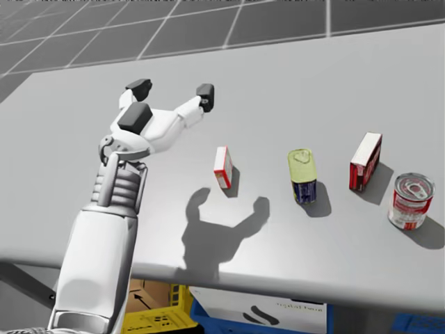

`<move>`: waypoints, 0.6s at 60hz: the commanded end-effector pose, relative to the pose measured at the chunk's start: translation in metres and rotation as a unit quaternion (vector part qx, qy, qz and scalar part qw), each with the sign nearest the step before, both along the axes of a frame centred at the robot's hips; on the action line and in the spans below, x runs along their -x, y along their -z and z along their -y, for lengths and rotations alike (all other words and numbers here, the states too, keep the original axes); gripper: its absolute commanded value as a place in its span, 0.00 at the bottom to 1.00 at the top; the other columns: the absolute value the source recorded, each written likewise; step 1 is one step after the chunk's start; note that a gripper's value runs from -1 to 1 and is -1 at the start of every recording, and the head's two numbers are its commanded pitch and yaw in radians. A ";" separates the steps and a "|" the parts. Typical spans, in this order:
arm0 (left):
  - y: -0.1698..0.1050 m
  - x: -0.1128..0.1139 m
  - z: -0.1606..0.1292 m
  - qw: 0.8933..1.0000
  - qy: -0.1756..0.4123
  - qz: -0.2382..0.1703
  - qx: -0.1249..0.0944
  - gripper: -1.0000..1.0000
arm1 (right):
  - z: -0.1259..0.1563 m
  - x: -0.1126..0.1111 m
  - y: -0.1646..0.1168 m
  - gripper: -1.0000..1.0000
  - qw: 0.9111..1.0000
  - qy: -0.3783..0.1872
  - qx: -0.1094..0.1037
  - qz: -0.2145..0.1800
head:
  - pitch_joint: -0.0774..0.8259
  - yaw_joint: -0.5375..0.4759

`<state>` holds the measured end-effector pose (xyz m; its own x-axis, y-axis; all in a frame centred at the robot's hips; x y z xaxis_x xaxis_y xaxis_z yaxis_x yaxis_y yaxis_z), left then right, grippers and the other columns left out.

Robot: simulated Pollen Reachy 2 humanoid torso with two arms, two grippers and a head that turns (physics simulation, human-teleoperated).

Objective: Grasp the gelatin box and hold it up.

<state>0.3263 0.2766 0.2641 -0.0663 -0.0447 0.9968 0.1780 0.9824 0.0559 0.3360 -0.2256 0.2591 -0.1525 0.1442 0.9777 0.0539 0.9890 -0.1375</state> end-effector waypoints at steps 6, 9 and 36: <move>-0.005 0.022 0.008 0.994 -0.029 -0.105 -0.009 0.00 | 0.002 -0.003 0.004 0.00 1.000 0.006 0.004 -0.003 | 0.80 0.85; -0.005 0.031 0.007 0.991 -0.016 -0.131 -0.009 0.00 | 0.002 -0.003 0.005 0.00 1.000 0.008 0.005 -0.005 | 0.80 0.86; 0.050 0.083 0.020 0.960 0.040 -0.276 0.013 0.00 | 0.006 -0.010 0.009 0.00 1.000 0.013 0.015 -0.005 | 0.81 0.88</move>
